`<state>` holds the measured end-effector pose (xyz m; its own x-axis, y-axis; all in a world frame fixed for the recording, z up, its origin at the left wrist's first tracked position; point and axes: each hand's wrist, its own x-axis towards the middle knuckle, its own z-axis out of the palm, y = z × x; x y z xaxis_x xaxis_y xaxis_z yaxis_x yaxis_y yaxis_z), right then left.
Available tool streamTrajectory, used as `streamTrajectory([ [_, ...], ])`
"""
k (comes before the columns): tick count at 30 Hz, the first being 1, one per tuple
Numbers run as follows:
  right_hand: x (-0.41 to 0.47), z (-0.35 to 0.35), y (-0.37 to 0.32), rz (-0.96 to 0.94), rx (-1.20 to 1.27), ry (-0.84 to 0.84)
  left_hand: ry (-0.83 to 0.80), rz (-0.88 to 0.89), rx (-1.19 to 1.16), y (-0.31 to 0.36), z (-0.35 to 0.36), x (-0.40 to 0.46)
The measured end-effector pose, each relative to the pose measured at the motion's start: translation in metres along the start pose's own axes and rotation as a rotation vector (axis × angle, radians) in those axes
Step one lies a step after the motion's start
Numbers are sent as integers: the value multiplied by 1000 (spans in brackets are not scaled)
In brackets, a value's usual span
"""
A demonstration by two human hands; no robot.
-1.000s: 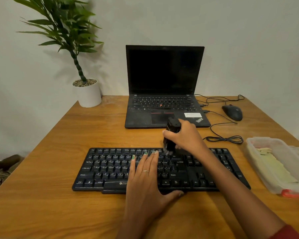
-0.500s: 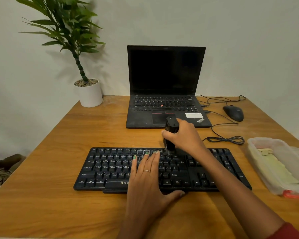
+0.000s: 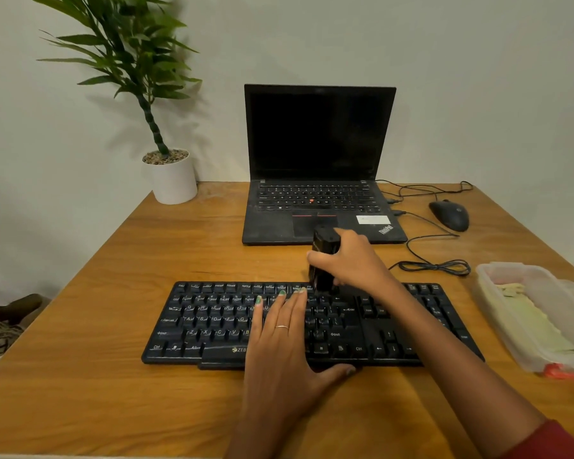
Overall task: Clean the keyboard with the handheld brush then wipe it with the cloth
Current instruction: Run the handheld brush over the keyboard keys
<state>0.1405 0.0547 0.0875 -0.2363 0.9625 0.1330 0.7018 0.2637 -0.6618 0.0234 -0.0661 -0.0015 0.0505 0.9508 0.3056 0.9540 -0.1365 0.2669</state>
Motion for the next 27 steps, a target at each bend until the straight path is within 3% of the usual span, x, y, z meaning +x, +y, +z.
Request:
streamTrajectory([
  [2, 0, -3, -1, 17, 22, -57, 1, -1, -3, -1, 1, 0],
  [6, -4, 2, -1, -30, 4, 58, -14, -5, -1, 0, 1, 0],
  [10, 0, -3, -1, -6, -27, -42, -11, -9, -7, 0, 1, 1],
  [14, -3, 9, 1, -103, -51, 66, -11, 0, -3, 0, 0, 0],
  [17, -1, 1, 1, -20, -29, -5, -6, -2, -9, 0, -1, 0],
  [19, 2, -2, 2, 19, -74, 34, -11, 0, -11, 0, -1, -1],
  [22, -5, 10, 5, -80, -41, 117, -23, -1, -9, 0, -1, 0],
  [27, -1, -4, 7, 45, -5, 122, -7, 2, -18, -1, 0, 0],
])
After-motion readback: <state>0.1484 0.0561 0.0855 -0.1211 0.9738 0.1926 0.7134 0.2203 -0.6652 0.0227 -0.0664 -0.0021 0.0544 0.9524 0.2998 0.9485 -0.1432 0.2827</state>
